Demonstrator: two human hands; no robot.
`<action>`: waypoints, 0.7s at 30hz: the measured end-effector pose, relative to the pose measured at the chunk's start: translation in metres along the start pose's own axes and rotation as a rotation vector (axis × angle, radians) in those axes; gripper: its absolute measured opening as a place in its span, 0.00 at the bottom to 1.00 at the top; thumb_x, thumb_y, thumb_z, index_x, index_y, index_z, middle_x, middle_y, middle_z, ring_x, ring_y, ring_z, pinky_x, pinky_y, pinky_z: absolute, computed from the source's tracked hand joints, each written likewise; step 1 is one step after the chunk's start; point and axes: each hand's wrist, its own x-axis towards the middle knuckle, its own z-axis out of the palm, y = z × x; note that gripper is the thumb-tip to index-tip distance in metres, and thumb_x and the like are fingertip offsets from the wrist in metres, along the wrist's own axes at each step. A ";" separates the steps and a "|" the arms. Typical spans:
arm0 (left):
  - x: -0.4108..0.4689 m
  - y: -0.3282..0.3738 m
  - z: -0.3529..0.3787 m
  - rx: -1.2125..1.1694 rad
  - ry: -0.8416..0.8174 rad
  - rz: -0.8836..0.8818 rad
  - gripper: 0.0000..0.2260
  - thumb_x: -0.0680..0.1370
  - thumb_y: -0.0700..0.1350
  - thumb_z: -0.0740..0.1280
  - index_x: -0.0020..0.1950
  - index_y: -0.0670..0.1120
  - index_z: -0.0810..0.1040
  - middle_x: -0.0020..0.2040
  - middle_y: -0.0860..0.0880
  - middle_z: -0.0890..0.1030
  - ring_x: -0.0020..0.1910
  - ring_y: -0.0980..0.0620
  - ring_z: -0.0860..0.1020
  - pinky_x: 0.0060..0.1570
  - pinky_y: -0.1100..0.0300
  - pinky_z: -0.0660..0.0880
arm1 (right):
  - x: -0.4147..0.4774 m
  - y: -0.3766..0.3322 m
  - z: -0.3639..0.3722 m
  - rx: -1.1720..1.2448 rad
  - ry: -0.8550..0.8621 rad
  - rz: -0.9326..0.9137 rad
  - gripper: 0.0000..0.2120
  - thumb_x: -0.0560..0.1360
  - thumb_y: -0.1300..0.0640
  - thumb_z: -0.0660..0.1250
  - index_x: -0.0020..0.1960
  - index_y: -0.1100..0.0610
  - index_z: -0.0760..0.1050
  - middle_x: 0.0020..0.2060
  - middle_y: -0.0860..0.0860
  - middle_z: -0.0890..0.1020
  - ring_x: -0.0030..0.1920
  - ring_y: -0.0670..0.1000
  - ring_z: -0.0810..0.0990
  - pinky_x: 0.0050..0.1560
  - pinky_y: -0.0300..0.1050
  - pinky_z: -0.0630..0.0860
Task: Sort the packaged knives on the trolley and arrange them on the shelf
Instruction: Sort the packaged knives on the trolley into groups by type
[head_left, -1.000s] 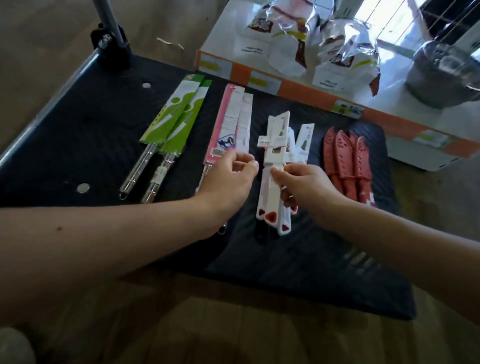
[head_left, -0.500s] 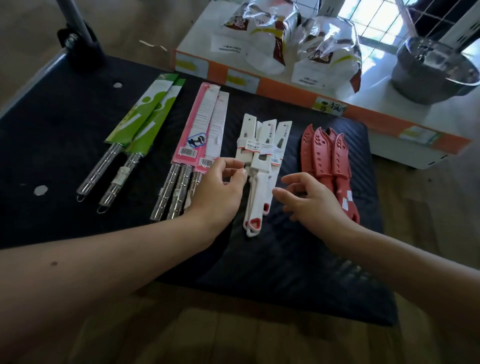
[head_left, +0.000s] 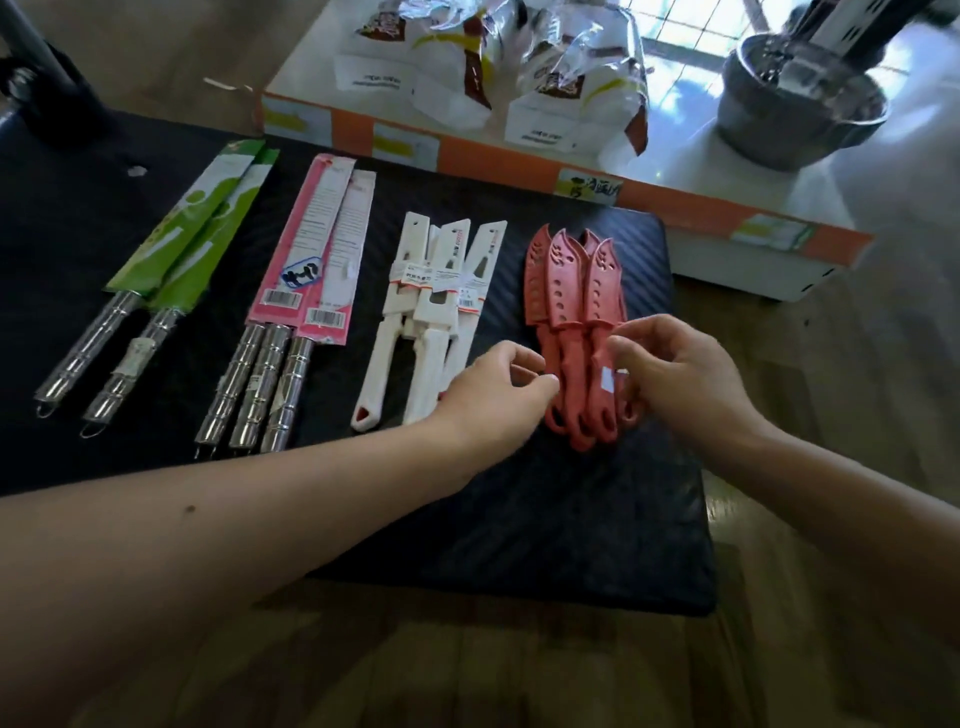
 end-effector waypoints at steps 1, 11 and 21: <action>0.004 0.001 0.007 0.055 -0.015 -0.022 0.02 0.76 0.48 0.63 0.47 0.53 0.72 0.50 0.51 0.78 0.53 0.48 0.78 0.53 0.52 0.76 | 0.003 0.007 -0.007 -0.031 0.017 0.020 0.02 0.74 0.50 0.66 0.43 0.48 0.76 0.39 0.50 0.81 0.37 0.48 0.80 0.39 0.45 0.78; 0.037 0.008 0.028 0.320 0.088 -0.025 0.16 0.73 0.56 0.68 0.51 0.47 0.72 0.52 0.48 0.79 0.52 0.50 0.77 0.52 0.57 0.73 | 0.017 0.026 -0.011 -0.220 -0.038 0.074 0.17 0.69 0.39 0.67 0.43 0.53 0.76 0.34 0.48 0.79 0.33 0.44 0.77 0.31 0.37 0.71; 0.042 0.011 0.031 0.456 0.098 0.023 0.20 0.71 0.52 0.71 0.55 0.43 0.69 0.50 0.46 0.78 0.51 0.48 0.78 0.53 0.53 0.75 | 0.024 0.031 -0.006 -0.204 -0.083 0.067 0.12 0.72 0.47 0.68 0.44 0.56 0.79 0.33 0.48 0.79 0.30 0.43 0.76 0.30 0.35 0.70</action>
